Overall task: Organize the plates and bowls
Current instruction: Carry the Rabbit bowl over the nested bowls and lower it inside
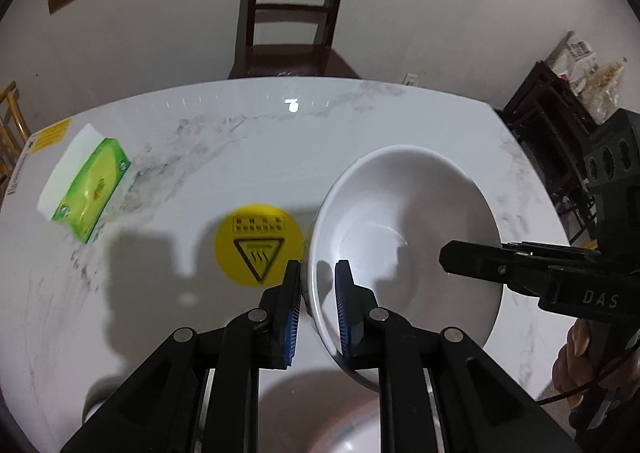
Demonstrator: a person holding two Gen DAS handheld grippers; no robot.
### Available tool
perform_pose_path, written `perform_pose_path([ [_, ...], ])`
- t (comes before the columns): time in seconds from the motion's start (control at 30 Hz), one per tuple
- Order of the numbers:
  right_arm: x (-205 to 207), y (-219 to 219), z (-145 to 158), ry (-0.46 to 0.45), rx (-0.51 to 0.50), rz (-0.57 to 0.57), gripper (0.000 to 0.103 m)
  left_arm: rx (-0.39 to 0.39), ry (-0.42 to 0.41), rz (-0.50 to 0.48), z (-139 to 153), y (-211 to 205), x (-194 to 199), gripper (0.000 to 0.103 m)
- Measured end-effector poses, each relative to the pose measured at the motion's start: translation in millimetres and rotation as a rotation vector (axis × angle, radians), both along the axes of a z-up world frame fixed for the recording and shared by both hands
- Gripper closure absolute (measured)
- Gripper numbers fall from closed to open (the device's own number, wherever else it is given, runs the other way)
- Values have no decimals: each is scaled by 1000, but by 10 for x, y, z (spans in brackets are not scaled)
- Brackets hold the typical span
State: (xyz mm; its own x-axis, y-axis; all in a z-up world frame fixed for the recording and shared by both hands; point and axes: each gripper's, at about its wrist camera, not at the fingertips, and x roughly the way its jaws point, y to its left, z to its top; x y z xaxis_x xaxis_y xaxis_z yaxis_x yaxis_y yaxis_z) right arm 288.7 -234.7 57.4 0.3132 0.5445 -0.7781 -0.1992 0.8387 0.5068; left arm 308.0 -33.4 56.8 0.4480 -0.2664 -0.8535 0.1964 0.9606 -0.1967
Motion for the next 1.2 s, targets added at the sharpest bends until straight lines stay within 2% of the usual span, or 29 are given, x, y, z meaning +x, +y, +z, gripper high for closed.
perform_pose_path([
  [0.2,-674,-25,115,7,4,18,83,-39,-33,-14,237,-3,-581,88],
  [0.43,-1256,-7,-38,52,15,37,83,-53,-13,-13,186,47,-1150,89],
  [0.73,-1391,69,-207,79,-27,22,83,-71,60,15,-158,78,-1421,89],
  [1.2,-1466,64,-402,143,-39,5,83,-61,118,20,-415,61,-1498,90],
])
